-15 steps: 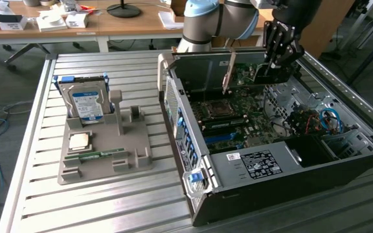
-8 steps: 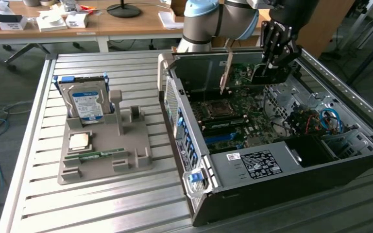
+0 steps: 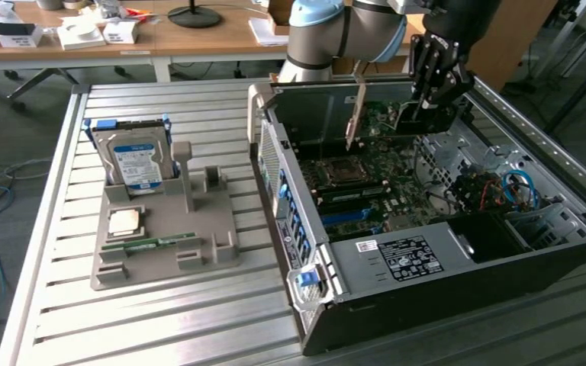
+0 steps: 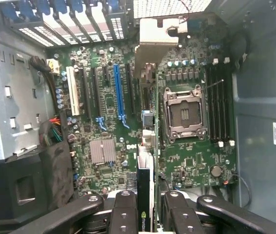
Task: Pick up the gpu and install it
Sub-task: 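Insert the gpu into the slot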
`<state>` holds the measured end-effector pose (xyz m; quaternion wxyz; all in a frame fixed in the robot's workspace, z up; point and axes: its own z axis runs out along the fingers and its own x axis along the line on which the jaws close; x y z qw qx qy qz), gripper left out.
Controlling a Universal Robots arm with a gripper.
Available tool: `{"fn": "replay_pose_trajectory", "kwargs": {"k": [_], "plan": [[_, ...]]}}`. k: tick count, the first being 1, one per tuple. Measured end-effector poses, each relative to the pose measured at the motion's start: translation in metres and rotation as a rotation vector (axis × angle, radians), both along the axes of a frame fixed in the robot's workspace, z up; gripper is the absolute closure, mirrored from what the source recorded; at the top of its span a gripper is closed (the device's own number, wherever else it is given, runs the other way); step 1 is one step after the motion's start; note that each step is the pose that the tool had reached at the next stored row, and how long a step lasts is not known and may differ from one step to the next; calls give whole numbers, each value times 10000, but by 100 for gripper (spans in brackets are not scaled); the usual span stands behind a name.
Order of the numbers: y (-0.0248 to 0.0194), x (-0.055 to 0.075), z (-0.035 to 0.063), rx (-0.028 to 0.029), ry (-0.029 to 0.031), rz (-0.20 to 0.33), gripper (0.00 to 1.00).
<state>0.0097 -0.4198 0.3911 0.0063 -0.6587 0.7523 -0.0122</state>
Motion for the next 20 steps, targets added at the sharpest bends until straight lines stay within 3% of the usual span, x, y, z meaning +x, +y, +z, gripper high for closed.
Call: {"fn": "replay_pose_trajectory", "kwargs": {"k": [7, 11, 15, 20], "plan": [[0, 1, 0, -11, 9, -1, 74], [0, 5, 1, -12, 135, -1, 74], [-1, 5, 0, -10, 142, 0, 74], [-28, 5, 0, -10, 193, 0, 74]]}}
